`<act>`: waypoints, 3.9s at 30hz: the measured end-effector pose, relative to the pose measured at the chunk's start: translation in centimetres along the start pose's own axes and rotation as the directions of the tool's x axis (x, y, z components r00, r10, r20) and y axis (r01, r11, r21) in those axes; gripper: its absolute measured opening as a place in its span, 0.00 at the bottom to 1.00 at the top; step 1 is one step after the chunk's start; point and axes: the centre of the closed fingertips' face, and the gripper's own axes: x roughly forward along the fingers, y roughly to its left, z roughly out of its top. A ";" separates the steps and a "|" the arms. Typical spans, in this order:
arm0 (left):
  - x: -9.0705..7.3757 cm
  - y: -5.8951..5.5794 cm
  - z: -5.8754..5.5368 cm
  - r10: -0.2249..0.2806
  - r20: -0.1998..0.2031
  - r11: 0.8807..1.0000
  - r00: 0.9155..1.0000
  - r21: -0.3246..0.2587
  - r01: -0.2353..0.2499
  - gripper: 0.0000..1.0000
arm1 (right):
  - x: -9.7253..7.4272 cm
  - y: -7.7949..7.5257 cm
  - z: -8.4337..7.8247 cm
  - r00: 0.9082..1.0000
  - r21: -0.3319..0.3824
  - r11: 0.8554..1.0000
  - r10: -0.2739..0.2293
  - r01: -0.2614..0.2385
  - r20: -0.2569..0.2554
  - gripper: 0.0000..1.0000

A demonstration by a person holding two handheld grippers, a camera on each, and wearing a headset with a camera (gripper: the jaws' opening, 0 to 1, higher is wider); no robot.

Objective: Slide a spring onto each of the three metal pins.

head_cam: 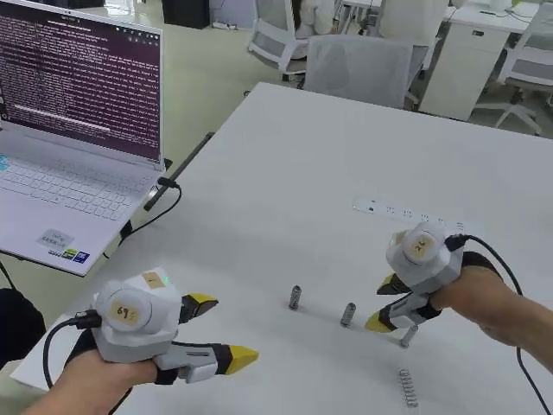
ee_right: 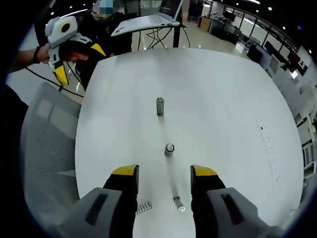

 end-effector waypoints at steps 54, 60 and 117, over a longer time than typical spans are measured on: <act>1.1 -0.2 1.1 -0.004 0.011 1.000 1.000 -0.006 0.004 0.58 | -7.9 4.6 -8.7 0.921 0.472 0.878 -0.247 0.081 0.302 0.69; 1.4 -0.5 1.3 -0.011 0.008 1.000 1.000 -0.002 0.011 0.58 | -8.4 5.5 -9.7 0.909 0.510 0.856 -0.271 0.079 0.316 0.72; 15.5 -13.9 1.4 -0.360 -0.155 0.919 0.920 0.108 0.378 0.54 | -10.5 7.9 -12.8 0.886 0.614 0.785 -0.339 0.081 0.316 0.74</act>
